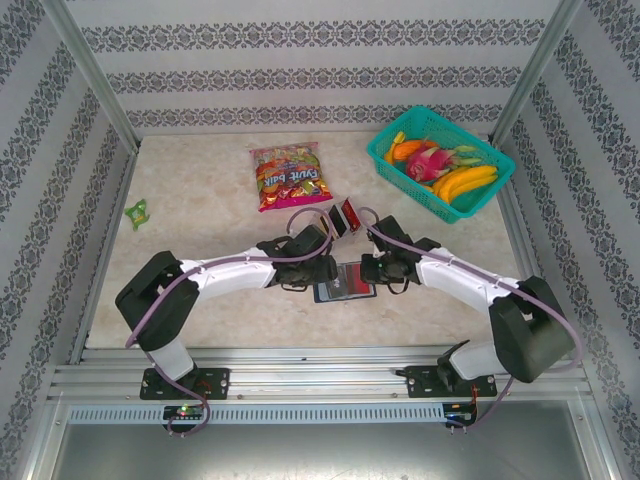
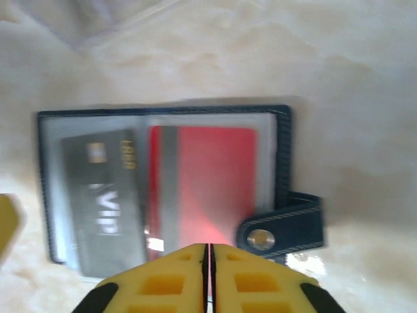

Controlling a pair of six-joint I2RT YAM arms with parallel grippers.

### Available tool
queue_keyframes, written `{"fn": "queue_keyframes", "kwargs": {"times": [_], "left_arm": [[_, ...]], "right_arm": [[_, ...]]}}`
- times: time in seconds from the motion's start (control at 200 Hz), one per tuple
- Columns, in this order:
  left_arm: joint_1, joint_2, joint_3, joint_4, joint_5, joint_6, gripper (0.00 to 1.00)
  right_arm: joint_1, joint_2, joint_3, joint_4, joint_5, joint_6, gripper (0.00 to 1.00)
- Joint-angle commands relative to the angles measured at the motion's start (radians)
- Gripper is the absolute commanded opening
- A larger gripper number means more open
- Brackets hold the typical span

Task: Put the credit cards into the card holder
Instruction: Insert the credit card into the card slot.

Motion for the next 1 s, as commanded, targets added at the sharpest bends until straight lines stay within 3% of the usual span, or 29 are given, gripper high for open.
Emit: {"fn": "queue_keyframes", "kwargs": {"times": [0.0,0.31,0.545,0.675,0.794,0.994], "left_arm": [[0.023,0.003,-0.062,0.064,0.038,-0.041,0.62],[0.055,0.028,-0.123,0.211,0.148,-0.083,0.64],[0.074,0.064,-0.153,0.317,0.235,-0.106,0.64],[0.076,0.075,-0.154,0.348,0.259,-0.103,0.63],[0.076,0.093,-0.14,0.382,0.296,-0.093,0.6],[0.076,0.095,-0.128,0.44,0.34,-0.092,0.39]], "right_arm": [[0.008,0.013,-0.017,0.108,-0.104,0.051,0.04],[0.021,0.163,-0.003,0.172,-0.216,0.063,0.0],[0.028,0.261,0.02,0.032,-0.035,0.055,0.0],[0.029,0.258,0.006,0.052,-0.042,0.057,0.0],[0.03,0.263,-0.001,0.093,-0.094,0.069,0.02],[0.028,0.275,0.008,0.108,-0.123,0.079,0.03]]}}
